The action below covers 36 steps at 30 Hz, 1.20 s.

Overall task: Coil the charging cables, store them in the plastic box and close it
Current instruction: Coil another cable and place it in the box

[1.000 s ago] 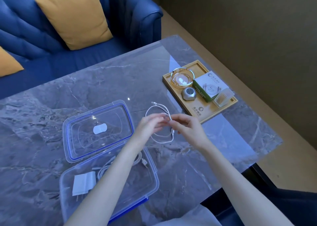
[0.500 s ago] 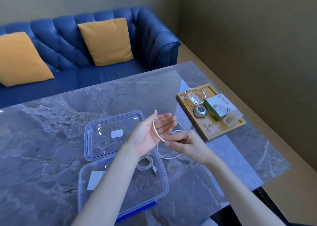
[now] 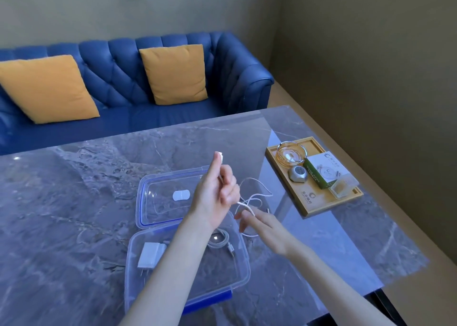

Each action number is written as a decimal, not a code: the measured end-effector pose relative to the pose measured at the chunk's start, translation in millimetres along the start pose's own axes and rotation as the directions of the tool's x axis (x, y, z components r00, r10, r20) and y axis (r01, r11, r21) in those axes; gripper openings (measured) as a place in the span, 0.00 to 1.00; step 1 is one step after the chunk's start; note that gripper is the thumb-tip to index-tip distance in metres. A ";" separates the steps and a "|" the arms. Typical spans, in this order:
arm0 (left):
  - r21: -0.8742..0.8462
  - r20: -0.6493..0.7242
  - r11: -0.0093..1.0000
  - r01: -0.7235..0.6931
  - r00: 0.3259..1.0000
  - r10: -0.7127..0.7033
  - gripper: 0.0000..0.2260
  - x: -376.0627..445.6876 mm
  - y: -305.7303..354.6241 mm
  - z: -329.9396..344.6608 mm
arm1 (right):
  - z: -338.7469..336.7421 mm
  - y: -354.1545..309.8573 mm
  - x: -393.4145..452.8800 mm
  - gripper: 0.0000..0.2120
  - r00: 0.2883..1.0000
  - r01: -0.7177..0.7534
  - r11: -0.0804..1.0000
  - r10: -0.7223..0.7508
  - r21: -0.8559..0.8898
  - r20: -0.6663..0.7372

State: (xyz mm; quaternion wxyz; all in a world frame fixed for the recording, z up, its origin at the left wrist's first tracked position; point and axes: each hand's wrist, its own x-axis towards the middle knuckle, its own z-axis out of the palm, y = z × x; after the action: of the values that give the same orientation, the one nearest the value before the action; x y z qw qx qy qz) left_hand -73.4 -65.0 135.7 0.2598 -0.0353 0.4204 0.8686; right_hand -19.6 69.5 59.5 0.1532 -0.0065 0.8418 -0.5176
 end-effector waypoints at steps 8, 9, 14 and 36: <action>0.463 0.085 0.843 0.275 0.932 -0.351 0.24 -27.4 -8.1 -9.5 | -20.0 -17.0 34.6 0.23 0.989 0.120 0.659 -0.017 -0.742 0.145; 0.553 0.050 0.787 0.274 0.932 -0.359 0.25 -29.2 -13.3 -12.3 | -23.4 -24.2 38.4 0.19 0.993 0.099 0.653 -0.016 -0.750 0.118; 0.640 -0.188 0.722 0.264 0.964 -0.186 0.27 -24.7 -35.5 -20.9 | -28.0 -50.5 48.5 0.17 0.999 -0.002 0.733 -0.027 -0.680 -0.032; 0.010 -0.156 0.991 0.130 0.980 -0.127 0.25 1.1 -27.8 -38.5 | 11.4 -47.5 3.1 0.11 0.924 0.324 0.770 -0.381 -0.549 0.010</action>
State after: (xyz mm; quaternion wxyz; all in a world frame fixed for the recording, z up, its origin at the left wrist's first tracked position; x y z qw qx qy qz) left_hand -67.0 -79.1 90.8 0.2823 -0.1273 0.4447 0.8404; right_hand -26.6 37.0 95.5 0.0021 -0.1809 0.9435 -0.2777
